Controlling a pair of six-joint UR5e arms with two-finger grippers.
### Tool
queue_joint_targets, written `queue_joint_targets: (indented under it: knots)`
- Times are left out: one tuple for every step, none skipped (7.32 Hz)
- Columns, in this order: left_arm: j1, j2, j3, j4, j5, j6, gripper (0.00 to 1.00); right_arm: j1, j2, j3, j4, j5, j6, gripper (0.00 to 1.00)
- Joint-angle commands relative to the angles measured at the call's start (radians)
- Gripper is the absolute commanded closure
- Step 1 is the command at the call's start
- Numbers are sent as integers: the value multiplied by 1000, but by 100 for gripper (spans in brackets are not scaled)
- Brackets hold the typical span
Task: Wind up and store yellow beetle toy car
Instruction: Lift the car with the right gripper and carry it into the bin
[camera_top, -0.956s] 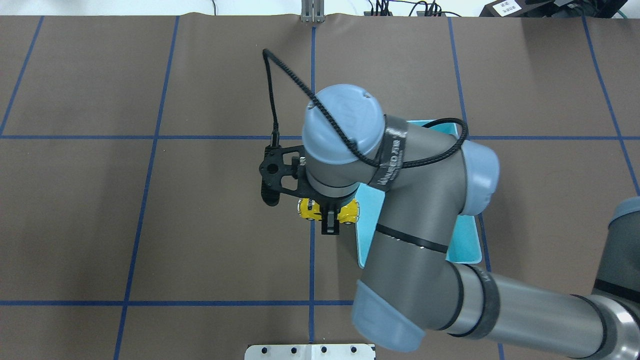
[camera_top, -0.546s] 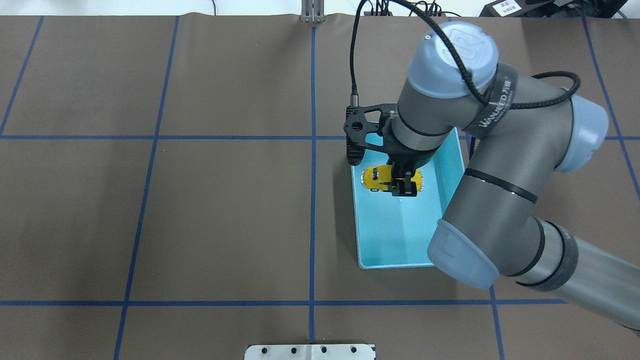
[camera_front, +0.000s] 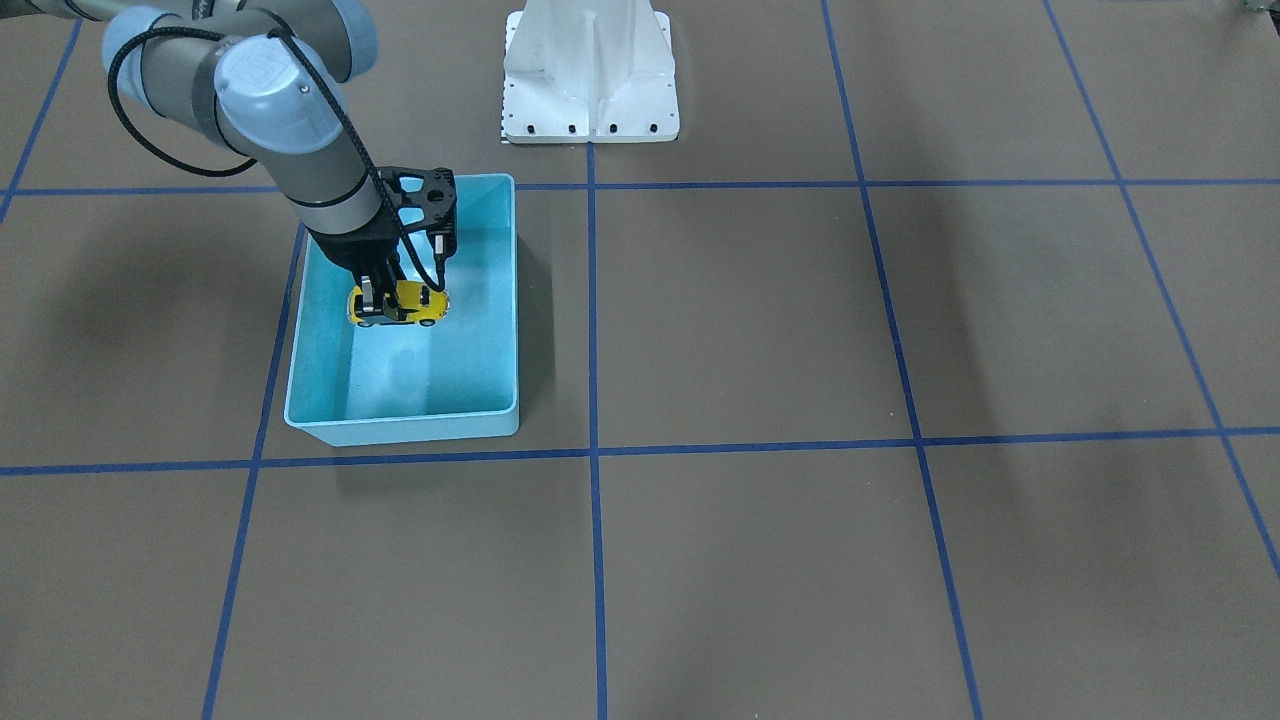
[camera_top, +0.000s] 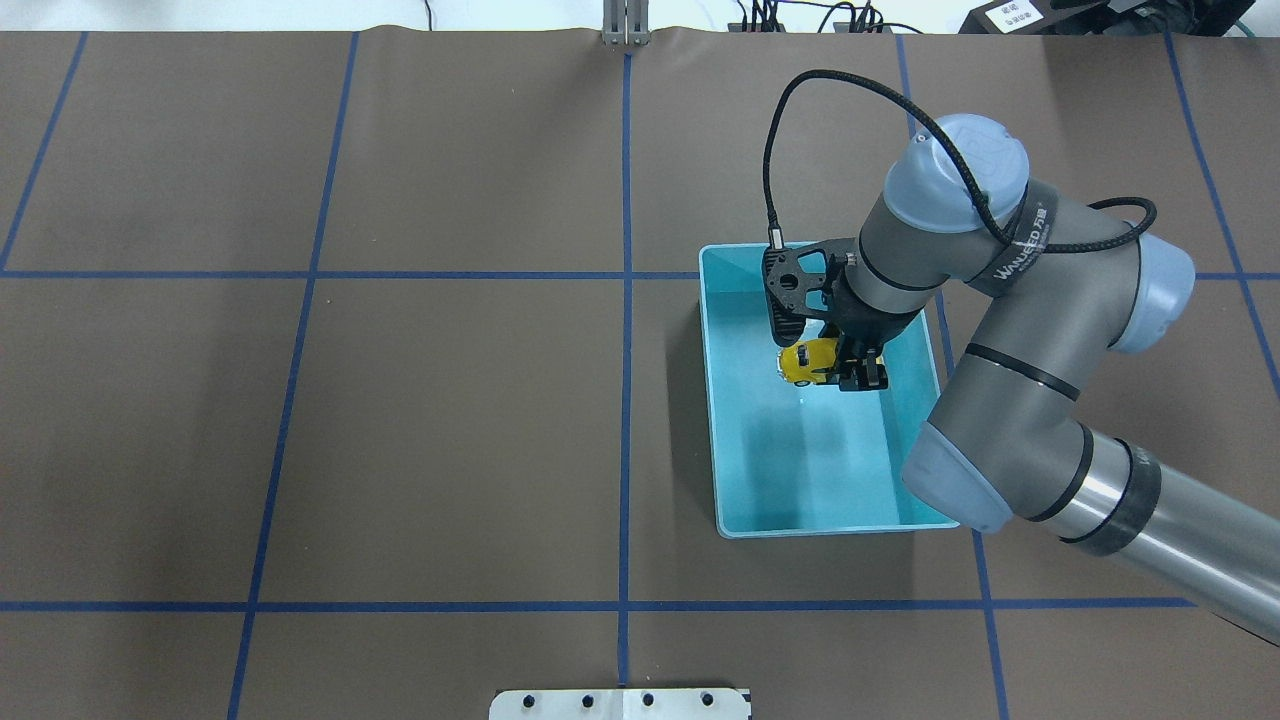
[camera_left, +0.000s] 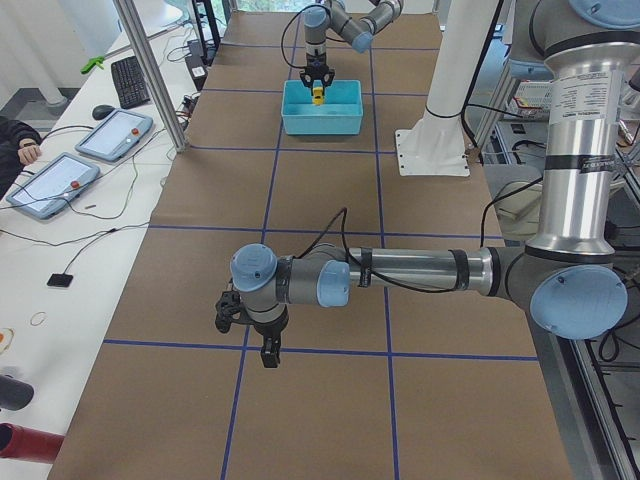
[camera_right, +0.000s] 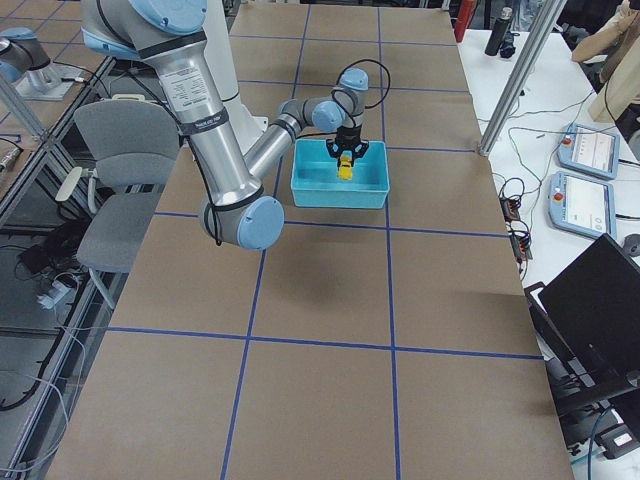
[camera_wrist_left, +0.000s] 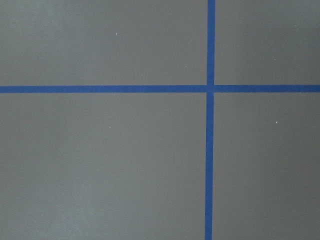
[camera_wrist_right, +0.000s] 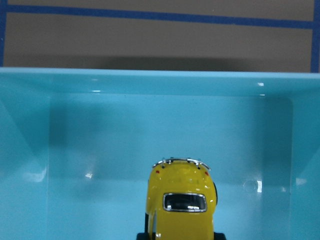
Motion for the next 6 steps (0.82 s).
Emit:
queue_joint_targets:
  knots:
    - [4,-3,0,1,-1,-2,0,-64,-12,-59,82,-4,23,100]
    - [6,-1,5,1,1,1,0,-87,-14,-59,83,-5,35,100]
    - [7,-3,2,1,-1,-2,0,-92,-12,-59,85,-4,33,100]
    - [16,-3,3,1,-1,-5,0,-91,-12,-54,85,-4,35,79]
    - [21,-4,8,1,-1,-5,0,-91,-14,-54,85,-5,40,35]
    - [21,-4,11,1,1,-2,0,-91,-14,-50,85,-5,41,0]
